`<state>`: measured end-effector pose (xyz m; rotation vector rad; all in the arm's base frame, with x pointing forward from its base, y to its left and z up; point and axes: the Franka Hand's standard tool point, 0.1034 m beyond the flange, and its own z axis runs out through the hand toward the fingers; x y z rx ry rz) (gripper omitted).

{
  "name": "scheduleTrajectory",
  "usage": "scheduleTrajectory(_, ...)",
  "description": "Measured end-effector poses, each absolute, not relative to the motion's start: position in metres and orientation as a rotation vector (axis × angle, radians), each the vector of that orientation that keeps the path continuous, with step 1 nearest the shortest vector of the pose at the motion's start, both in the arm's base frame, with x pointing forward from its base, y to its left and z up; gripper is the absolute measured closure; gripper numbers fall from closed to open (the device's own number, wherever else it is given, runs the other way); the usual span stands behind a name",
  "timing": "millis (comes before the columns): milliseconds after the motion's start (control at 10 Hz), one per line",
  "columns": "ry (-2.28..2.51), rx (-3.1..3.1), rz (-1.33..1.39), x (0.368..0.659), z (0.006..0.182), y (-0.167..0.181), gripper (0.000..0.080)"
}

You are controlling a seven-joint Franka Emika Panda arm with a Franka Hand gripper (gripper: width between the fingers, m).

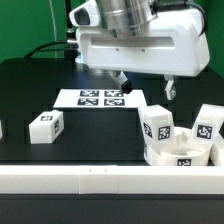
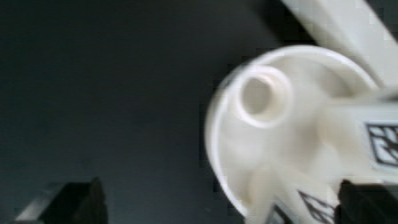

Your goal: Assemble stool

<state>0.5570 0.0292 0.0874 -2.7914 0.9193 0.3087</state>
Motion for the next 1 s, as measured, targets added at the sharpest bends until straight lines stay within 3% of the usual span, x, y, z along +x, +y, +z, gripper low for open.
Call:
scheduleTrajectory(300, 0.567, -2.935, 0.368, 0.541, 0.088, -0.021, 0.0150)
scheduleTrajectory(600, 0.622, -2.922, 0.331, 0.539, 0.096, -0.081, 0.0150)
scheduleTrajectory(1000, 0.589, -2.946, 0.345, 0.538, 0.092, -0.079, 0.0150)
